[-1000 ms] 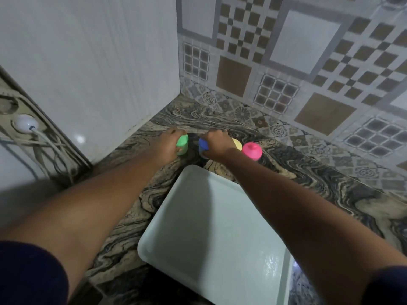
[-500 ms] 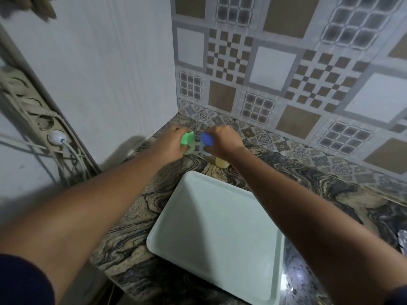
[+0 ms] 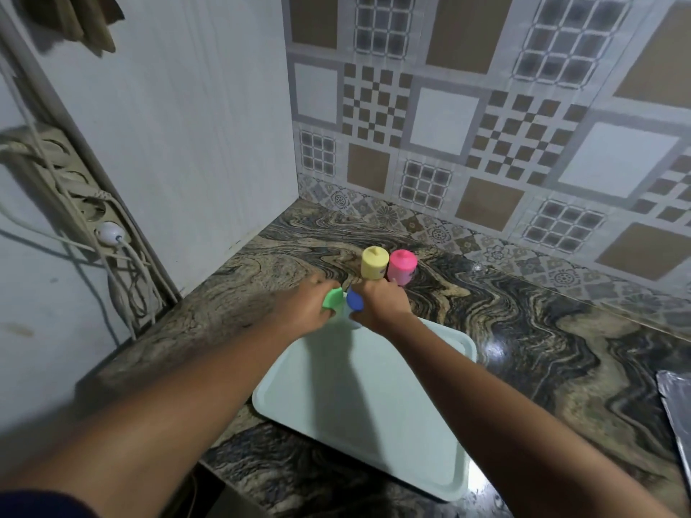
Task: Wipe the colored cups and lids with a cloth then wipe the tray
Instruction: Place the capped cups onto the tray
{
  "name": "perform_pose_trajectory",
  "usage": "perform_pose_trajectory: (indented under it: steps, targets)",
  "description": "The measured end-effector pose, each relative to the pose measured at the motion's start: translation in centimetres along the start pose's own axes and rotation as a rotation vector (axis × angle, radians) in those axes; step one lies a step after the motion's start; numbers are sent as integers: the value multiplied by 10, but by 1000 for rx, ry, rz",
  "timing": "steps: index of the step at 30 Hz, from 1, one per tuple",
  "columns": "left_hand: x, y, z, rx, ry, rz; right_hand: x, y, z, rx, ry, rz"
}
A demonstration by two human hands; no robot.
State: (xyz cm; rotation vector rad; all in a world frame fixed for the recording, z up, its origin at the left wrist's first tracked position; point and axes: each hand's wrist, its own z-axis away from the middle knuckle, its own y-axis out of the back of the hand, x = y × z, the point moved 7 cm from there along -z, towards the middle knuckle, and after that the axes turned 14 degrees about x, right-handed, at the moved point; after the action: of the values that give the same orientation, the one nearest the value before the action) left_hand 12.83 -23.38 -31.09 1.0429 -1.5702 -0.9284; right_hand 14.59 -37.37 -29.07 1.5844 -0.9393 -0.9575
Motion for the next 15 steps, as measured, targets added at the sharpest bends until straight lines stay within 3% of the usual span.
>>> perform_pose_trajectory:
  steps: [15]
  targets:
    - [-5,-18,17,-30,8,-90,-6,-24,10,-22,16,-37]
